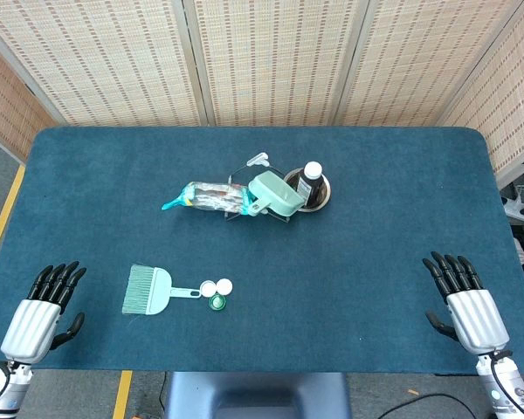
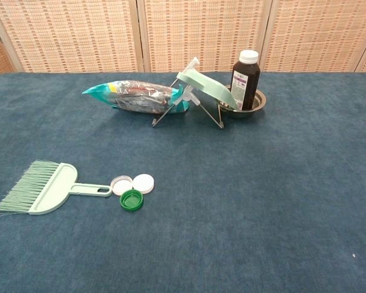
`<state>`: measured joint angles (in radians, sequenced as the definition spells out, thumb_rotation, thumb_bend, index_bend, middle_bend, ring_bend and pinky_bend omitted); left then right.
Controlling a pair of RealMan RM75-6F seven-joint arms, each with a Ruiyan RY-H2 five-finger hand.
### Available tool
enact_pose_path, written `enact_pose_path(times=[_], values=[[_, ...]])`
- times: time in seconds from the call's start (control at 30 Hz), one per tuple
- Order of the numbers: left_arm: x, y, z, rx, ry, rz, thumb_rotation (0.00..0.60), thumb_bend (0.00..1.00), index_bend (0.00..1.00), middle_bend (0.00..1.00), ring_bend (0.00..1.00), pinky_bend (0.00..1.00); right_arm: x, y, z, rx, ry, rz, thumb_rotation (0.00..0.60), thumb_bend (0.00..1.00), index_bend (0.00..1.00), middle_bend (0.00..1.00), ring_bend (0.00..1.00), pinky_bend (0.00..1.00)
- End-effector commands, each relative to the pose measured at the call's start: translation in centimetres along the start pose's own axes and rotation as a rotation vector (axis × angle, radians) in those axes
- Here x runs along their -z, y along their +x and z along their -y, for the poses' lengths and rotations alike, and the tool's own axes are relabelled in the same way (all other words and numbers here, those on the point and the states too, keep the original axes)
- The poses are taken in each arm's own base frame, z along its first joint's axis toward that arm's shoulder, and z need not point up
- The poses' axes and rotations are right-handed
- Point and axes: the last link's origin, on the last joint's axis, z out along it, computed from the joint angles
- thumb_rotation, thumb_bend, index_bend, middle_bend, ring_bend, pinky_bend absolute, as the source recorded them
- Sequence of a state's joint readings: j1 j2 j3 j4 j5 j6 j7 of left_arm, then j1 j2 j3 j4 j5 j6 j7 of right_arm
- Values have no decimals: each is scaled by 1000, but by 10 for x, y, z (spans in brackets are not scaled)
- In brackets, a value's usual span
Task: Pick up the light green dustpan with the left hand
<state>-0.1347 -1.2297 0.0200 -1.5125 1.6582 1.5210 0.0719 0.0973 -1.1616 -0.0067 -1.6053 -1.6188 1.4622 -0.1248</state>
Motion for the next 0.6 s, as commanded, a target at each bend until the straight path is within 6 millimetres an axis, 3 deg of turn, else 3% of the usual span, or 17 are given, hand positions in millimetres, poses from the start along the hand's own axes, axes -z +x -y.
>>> enact_pose_path(times=[0.03, 0.23, 0.37, 0.43, 0.5, 0.57, 0.6], values=[[0, -1, -1, 2, -1, 2, 600, 410, 0, 0, 0, 53, 1, 1, 1, -2, 3, -2, 600, 188, 0, 0, 0, 0], [-3, -7, -12, 17, -42, 15, 600, 413, 0, 0, 0, 61, 3, 4, 1, -15, 5, -11, 600, 189, 0, 0, 0, 0], [-6, -13, -24, 29, -85, 26, 600, 421, 1, 16, 50, 211, 4, 6, 1, -17, 8, -21, 600, 188, 0, 0, 0, 0], [-7, -15, -27, 29, -96, 30, 600, 421, 17, 62, 159, 343, 4, 7, 1, -18, 8, -22, 600, 188, 0, 0, 0, 0], [-15, -25, -43, 15, -151, 62, 600, 421, 71, 159, 397, 588, 5, 8, 1, -23, 11, -30, 600, 189, 0, 0, 0, 0], [-33, -38, -64, -58, -207, 96, 600, 420, 114, 195, 478, 668, 6, 9, 1, -24, 11, -32, 600, 188, 0, 0, 0, 0], [-32, -40, -53, -95, -180, 111, 600, 420, 131, 213, 508, 692, 6, 10, 0, -24, 10, -34, 600, 188, 0, 0, 0, 0]])
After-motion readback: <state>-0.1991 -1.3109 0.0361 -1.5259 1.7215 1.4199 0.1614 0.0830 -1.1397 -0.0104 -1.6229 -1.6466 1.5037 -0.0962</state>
